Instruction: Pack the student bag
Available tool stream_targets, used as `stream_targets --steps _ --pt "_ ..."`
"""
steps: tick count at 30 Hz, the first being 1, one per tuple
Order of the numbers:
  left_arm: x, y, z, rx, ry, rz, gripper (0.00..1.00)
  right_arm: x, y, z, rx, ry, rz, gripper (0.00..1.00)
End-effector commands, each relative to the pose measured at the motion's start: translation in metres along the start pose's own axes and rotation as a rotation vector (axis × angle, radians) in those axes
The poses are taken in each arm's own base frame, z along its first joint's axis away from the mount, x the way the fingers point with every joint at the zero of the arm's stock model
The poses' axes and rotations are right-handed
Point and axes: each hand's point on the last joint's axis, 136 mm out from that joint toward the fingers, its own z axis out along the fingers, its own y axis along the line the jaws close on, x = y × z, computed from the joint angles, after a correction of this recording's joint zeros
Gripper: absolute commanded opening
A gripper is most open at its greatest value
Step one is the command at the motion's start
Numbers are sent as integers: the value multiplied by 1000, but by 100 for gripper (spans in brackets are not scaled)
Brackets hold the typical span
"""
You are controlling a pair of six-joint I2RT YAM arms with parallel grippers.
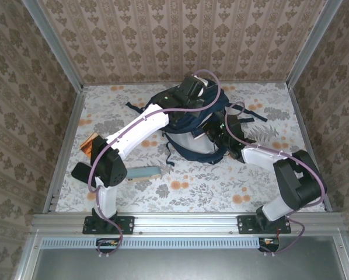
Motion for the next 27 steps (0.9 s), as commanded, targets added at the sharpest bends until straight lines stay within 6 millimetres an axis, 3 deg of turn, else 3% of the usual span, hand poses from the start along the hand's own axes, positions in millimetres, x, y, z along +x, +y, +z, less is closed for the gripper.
stream_targets --steps 1,7,14,18,22,27 --pt "-74 12 -66 41 -241 -97 0 -22 50 9 -158 -75 -9 3" --pt "-74 3 -65 100 -238 -90 0 -23 57 44 -204 -46 36 4" --pt "-69 12 -63 94 -215 -124 0 -29 39 87 -103 -50 51 9" --pt "-67 15 -63 111 -207 -134 0 -21 28 100 -17 16 43 33" --pt "-66 20 -63 122 -202 -138 0 -10 15 95 13 63 68 60" --pt "-64 31 -58 120 -189 -169 0 -3 11 70 41 79 84 66"
